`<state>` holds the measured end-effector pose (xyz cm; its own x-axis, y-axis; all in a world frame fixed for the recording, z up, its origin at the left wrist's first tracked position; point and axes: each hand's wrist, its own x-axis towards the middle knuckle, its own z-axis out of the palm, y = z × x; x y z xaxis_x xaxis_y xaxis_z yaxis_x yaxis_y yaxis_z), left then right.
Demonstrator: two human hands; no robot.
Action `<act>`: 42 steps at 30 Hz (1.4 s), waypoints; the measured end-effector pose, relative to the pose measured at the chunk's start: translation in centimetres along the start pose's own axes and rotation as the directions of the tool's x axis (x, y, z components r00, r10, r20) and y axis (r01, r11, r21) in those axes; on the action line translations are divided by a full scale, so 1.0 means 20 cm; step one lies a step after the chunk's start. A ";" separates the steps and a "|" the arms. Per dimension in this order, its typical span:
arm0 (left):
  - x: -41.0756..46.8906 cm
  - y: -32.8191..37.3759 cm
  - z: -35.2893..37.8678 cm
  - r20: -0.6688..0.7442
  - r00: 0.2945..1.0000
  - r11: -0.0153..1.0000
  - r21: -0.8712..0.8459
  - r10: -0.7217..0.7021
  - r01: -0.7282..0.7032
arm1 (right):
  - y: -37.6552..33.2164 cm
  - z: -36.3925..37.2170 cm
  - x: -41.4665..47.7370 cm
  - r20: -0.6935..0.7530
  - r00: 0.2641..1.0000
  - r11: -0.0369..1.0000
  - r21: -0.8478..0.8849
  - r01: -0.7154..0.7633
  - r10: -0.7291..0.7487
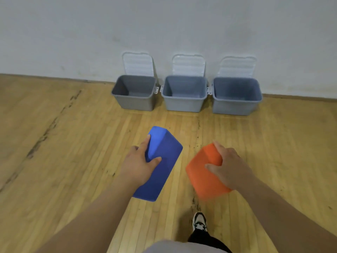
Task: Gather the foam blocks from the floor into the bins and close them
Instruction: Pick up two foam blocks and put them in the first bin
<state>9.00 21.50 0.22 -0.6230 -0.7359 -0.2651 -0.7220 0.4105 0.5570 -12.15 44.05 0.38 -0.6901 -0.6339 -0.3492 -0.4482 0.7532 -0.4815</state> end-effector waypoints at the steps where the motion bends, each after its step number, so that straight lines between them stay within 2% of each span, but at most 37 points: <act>1: 0.06 0.02 -0.02 -0.019 1.000 1.000 -0.008 -0.001 0.001 | -0.03 -0.02 0.10 0.019 1.000 1.000 0.009 0.021 -0.021; 5: 0.30 0.04 -0.12 -0.057 0.993 0.994 -0.054 -0.101 0.098 | -0.21 -0.10 0.47 0.080 0.993 0.996 0.007 0.089 -0.089; 12: 0.79 -0.20 -0.33 -0.112 0.975 0.976 -0.123 -0.193 0.179 | -0.62 -0.06 1.07 0.128 0.977 0.984 -0.031 0.178 -0.172; 20: 1.57 -0.62 -0.79 -0.085 0.976 0.971 -0.152 -0.198 0.184 | -1.31 0.09 1.72 0.111 0.980 0.986 -0.003 0.168 -0.167; 25: 2.02 -0.78 -1.20 -0.086 0.981 0.984 -0.067 -0.173 0.167 | -1.69 0.13 2.03 0.066 0.986 0.988 0.035 0.153 -0.155; 29: 2.33 -0.84 -1.36 -0.086 0.985 0.987 -0.066 -0.149 0.143 | -1.87 0.15 2.30 0.065 0.990 0.991 0.051 0.120 -0.123; 34: 2.72 -0.90 -1.37 -0.024 0.985 0.982 -0.089 -0.169 0.166 | -2.01 0.18 2.76 0.081 0.986 0.988 0.061 0.144 -0.149; 42: 3.55 -0.90 -1.54 -0.044 0.968 0.969 -0.041 -0.246 0.245 | -2.28 0.13 3.69 0.105 0.977 0.979 0.103 0.177 -0.187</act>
<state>-12.88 -54.72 -4.46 -0.4118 -0.8375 -0.3591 -0.8396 0.1956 0.5067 -41.18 -37.47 -5.55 -0.5303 -0.7786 -0.3355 -0.5023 0.6073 -0.6156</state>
